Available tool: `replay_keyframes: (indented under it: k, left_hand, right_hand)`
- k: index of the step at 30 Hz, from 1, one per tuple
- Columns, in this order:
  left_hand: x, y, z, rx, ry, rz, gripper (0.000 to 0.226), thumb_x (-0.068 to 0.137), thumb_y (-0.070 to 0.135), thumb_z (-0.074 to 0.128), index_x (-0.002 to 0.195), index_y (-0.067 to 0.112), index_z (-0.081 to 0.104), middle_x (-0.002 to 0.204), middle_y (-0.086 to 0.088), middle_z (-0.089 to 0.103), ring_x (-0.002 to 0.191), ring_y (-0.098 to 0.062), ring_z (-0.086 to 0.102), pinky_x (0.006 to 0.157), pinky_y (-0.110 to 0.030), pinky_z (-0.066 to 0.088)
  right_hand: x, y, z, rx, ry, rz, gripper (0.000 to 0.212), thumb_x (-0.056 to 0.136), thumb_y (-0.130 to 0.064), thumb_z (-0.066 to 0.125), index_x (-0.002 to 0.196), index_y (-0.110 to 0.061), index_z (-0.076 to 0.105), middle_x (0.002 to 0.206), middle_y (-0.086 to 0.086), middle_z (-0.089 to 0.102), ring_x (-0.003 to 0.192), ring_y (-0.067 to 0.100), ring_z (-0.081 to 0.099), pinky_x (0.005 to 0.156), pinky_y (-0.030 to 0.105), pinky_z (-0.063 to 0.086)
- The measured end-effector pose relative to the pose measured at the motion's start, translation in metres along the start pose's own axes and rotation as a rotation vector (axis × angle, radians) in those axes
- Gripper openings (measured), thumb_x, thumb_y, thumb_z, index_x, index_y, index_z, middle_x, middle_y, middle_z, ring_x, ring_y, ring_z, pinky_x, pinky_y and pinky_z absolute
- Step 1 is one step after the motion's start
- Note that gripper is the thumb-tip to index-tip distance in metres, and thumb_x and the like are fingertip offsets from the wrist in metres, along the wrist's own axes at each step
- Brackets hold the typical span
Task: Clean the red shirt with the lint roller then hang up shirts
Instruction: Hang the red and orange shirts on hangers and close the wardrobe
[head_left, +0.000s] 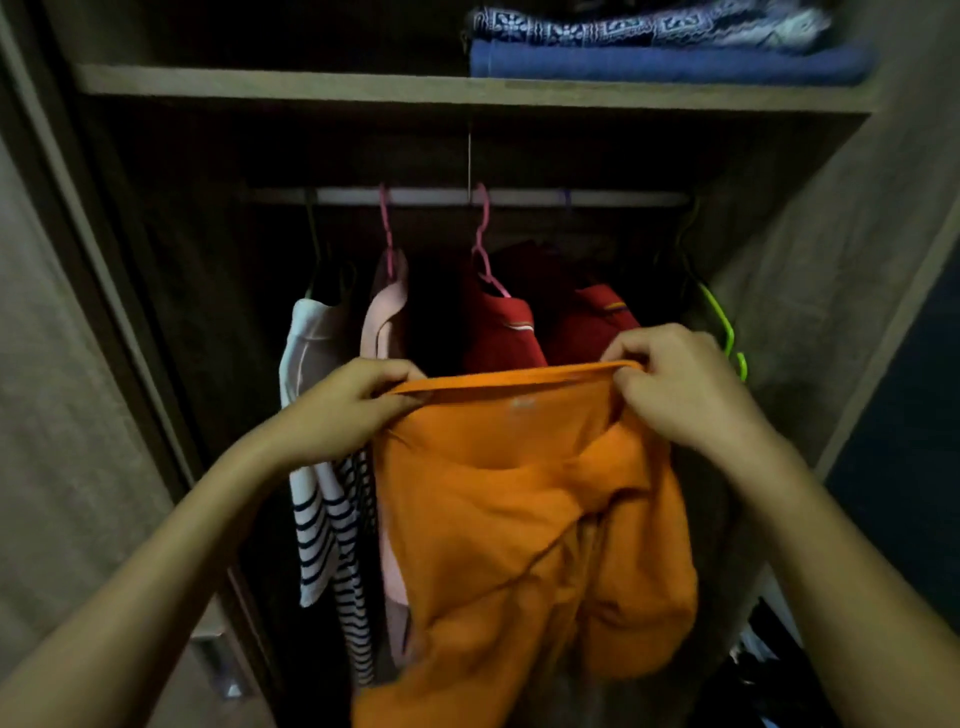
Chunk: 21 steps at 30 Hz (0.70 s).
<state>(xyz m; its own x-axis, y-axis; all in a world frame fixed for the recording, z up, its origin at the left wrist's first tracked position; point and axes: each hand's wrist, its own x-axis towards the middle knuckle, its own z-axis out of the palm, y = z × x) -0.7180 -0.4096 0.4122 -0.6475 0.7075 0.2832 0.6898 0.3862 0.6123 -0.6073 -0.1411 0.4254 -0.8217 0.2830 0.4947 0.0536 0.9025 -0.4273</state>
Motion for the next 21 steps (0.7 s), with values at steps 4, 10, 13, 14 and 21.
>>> replay_keyframes:
  k: [4, 10, 13, 14, 21]
  left_hand:
    - [-0.012, 0.002, -0.013, -0.148, 0.213, -0.009, 0.018, 0.096, 0.027, 0.050, 0.095, 0.021, 0.068, 0.093, 0.002, 0.069, 0.088, -0.009, 0.066, 0.081, -0.030, 0.053]
    - [0.007, 0.053, 0.021, -0.023, 0.116, 0.186, 0.017, 0.096, 0.027, 0.053, 0.095, 0.020, 0.068, 0.092, 0.007, 0.069, 0.093, -0.005, 0.064, 0.083, -0.023, 0.049]
    - [0.022, 0.066, 0.022, 0.054, 0.199, 0.238, 0.014, 0.095, 0.029, 0.055, 0.093, 0.025, 0.068, 0.090, 0.012, 0.069, 0.091, -0.001, 0.063, 0.082, -0.023, 0.049]
    - [0.025, 0.066, 0.020, 0.086, 0.212, 0.241, 0.013, 0.095, 0.030, 0.055, 0.093, 0.026, 0.068, 0.090, 0.013, 0.068, 0.091, 0.001, 0.062, 0.082, -0.021, 0.049]
    - [0.016, 0.028, -0.001, 0.053, -0.088, -0.068, 0.033, 0.081, 0.050, 0.061, 0.076, 0.018, 0.068, 0.070, 0.001, 0.067, 0.063, -0.006, 0.063, 0.059, -0.017, 0.048]
  right_hand:
    - [-0.006, 0.021, -0.038, 0.139, 0.207, 0.010, 0.032, 0.077, -0.003, 0.050, 0.055, -0.022, 0.063, 0.052, -0.003, 0.061, 0.049, 0.005, 0.053, 0.045, 0.015, 0.034]
    - [-0.035, -0.014, 0.013, 0.315, -0.436, -0.167, 0.027, 0.081, -0.052, 0.066, 0.098, -0.032, 0.064, 0.088, -0.009, 0.072, 0.080, 0.006, 0.067, 0.072, 0.025, 0.052]
    - [-0.038, -0.024, 0.046, 0.301, -0.406, -0.269, 0.015, 0.085, -0.043, 0.066, 0.085, -0.028, 0.065, 0.083, -0.014, 0.072, 0.077, -0.003, 0.066, 0.066, 0.015, 0.048]
    - [-0.032, -0.021, 0.047, 0.270, -0.356, -0.273, 0.015, 0.086, -0.037, 0.066, 0.080, -0.024, 0.065, 0.079, -0.012, 0.072, 0.075, -0.001, 0.066, 0.065, 0.018, 0.047]
    - [-0.011, 0.025, 0.012, 0.204, -0.153, -0.161, 0.005, 0.081, -0.028, 0.072, 0.085, -0.031, 0.074, 0.074, -0.008, 0.072, 0.070, 0.006, 0.066, 0.066, 0.033, 0.052]
